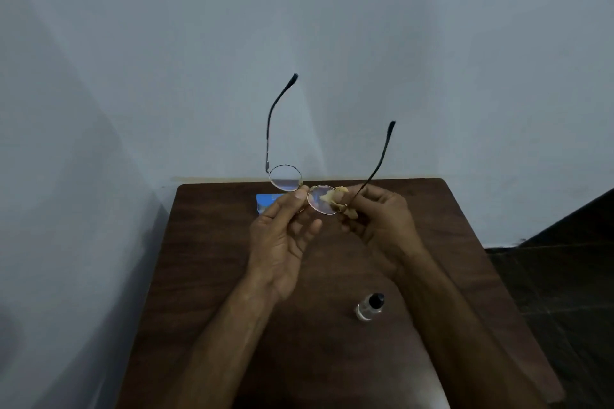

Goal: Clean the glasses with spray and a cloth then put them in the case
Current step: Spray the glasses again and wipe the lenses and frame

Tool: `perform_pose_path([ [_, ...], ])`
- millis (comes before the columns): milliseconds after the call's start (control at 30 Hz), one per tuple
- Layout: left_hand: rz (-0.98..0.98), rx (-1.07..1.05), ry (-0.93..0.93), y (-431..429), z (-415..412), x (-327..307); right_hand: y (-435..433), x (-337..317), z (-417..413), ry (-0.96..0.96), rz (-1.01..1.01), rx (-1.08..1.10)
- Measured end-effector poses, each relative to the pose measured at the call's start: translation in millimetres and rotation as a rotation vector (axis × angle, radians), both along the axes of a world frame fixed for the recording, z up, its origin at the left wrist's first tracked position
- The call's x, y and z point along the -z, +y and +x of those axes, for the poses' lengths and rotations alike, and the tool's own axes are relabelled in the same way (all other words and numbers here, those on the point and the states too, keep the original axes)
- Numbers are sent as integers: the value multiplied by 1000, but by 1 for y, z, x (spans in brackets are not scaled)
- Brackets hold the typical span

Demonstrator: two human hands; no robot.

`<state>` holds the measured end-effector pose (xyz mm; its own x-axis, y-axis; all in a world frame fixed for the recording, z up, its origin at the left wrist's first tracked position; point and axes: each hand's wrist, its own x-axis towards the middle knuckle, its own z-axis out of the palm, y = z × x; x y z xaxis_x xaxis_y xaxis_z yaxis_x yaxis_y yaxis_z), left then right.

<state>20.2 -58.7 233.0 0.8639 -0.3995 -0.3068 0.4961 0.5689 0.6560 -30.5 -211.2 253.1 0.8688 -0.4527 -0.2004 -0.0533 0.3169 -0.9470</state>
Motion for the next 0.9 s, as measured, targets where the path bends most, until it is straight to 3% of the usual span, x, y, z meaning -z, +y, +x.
perform_pose_path([
  [133, 48, 11, -49, 0, 7, -2, -2, -1, 1, 69, 207, -25],
  [267, 43, -162, -41, -10, 9, -3, 8, 5, 4, -99, 397, 148],
  [500, 67, -341, -143, -32, -4, 1, 36, 12, 22, -212, 291, 411],
  [733, 300, -449, -481, -29, -3, 15, 50, 14, 22, -108, 344, 342],
  [900, 373, -464, -489, -23, -6, 25, 48, 21, 25, -31, 353, 363],
])
